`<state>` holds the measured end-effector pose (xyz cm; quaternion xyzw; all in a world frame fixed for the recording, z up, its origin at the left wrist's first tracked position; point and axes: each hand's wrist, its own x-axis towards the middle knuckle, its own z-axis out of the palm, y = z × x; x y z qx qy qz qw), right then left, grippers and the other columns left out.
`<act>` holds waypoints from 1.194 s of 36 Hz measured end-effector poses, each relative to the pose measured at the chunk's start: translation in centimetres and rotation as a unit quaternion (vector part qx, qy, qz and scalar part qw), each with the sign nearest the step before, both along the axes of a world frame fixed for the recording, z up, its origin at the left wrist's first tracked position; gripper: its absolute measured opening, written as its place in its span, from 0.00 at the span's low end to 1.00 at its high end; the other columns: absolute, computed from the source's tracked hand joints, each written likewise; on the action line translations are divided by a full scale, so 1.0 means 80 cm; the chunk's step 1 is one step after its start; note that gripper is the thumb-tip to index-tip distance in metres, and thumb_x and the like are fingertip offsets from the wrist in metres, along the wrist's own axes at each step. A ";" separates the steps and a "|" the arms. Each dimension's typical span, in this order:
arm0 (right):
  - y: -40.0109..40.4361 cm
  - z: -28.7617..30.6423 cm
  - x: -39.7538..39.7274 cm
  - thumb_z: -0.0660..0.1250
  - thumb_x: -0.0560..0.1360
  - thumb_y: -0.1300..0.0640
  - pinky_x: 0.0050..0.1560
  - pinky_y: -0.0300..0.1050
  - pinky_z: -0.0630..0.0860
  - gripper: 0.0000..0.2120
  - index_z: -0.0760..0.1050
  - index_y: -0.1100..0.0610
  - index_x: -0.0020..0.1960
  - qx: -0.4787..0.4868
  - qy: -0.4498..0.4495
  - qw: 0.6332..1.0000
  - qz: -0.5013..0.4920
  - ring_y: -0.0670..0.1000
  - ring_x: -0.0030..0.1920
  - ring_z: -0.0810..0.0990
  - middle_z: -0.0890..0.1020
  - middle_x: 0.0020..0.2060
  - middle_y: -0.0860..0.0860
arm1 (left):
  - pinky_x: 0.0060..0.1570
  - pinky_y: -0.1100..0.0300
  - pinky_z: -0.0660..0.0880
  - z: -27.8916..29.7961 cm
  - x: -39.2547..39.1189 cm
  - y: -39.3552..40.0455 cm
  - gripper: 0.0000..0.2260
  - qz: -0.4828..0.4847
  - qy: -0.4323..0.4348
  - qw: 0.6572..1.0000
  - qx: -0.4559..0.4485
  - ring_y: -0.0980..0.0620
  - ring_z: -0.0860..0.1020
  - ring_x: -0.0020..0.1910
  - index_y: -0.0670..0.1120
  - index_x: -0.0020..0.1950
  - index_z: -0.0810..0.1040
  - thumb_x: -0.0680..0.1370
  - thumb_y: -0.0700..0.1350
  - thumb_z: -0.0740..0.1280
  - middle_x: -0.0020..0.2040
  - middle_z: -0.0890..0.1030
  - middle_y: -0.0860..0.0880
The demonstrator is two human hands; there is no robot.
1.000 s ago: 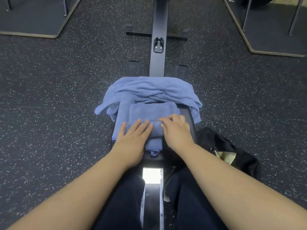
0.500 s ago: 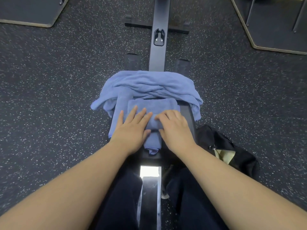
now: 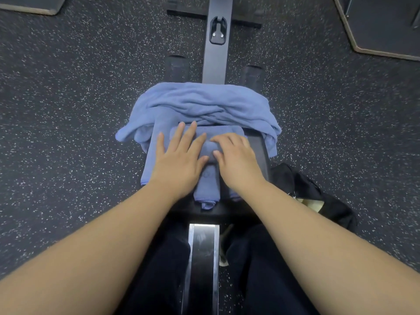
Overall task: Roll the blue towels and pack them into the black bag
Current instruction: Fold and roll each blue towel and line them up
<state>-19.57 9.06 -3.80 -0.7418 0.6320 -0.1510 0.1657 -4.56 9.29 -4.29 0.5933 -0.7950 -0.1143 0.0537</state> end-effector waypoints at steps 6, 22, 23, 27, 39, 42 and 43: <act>-0.010 0.001 0.007 0.56 0.82 0.55 0.58 0.49 0.64 0.17 0.68 0.51 0.69 0.036 0.026 0.999 -0.019 0.55 0.63 0.65 0.69 0.65 0.51 | 0.71 0.39 0.47 -0.008 0.002 0.005 0.31 -0.023 0.007 1.000 0.009 0.46 0.56 0.77 0.47 0.77 0.60 0.76 0.56 0.45 0.78 0.59 0.47; -0.013 0.010 0.007 0.68 0.73 0.60 0.53 0.54 0.68 0.08 0.76 0.57 0.53 -0.076 -0.022 0.996 -0.051 0.57 0.56 0.73 0.76 0.53 0.53 | 0.72 0.41 0.42 -0.004 -0.004 -0.006 0.33 -0.030 -0.013 0.999 -0.012 0.48 0.53 0.78 0.45 0.77 0.59 0.72 0.53 0.50 0.78 0.59 0.50; -0.013 0.011 0.006 0.67 0.73 0.60 0.54 0.53 0.68 0.10 0.76 0.56 0.54 -0.066 -0.016 0.997 -0.043 0.56 0.57 0.72 0.76 0.54 0.52 | 0.71 0.44 0.36 -0.001 -0.005 -0.009 0.33 -0.023 -0.015 1.000 -0.007 0.50 0.49 0.78 0.46 0.78 0.56 0.72 0.53 0.49 0.78 0.56 0.51; -0.015 0.012 -0.004 0.67 0.72 0.61 0.60 0.48 0.64 0.20 0.71 0.56 0.63 -0.019 -0.010 1.000 0.007 0.53 0.64 0.67 0.72 0.63 0.50 | 0.68 0.52 0.29 0.004 -0.010 -0.022 0.29 -0.004 -0.018 1.000 0.000 0.53 0.41 0.78 0.49 0.79 0.51 0.78 0.53 0.49 0.79 0.50 0.54; -0.026 0.009 0.003 0.63 0.75 0.64 0.58 0.47 0.62 0.23 0.65 0.57 0.68 0.035 0.004 0.999 0.008 0.57 0.63 0.65 0.70 0.64 0.55 | 0.60 0.64 0.55 0.034 -0.016 -0.004 0.19 0.215 0.285 0.931 -0.077 0.46 0.63 0.62 0.45 0.66 0.73 0.75 0.41 0.63 0.61 0.65 0.43; -0.027 0.010 0.007 0.65 0.76 0.60 0.55 0.49 0.63 0.20 0.65 0.57 0.66 0.053 0.019 0.998 -0.003 0.58 0.61 0.67 0.71 0.61 0.57 | 0.58 0.64 0.64 0.030 -0.025 0.002 0.19 0.268 0.361 0.892 0.039 0.49 0.70 0.54 0.48 0.69 0.69 0.78 0.38 0.63 0.54 0.67 0.48; -0.026 0.011 0.009 0.65 0.76 0.58 0.55 0.50 0.64 0.20 0.65 0.57 0.66 0.061 0.011 0.998 -0.006 0.59 0.61 0.68 0.72 0.60 0.58 | 0.53 0.63 0.69 0.028 -0.027 0.002 0.20 0.270 0.392 0.876 0.080 0.52 0.74 0.48 0.49 0.71 0.67 0.79 0.39 0.62 0.50 0.70 0.48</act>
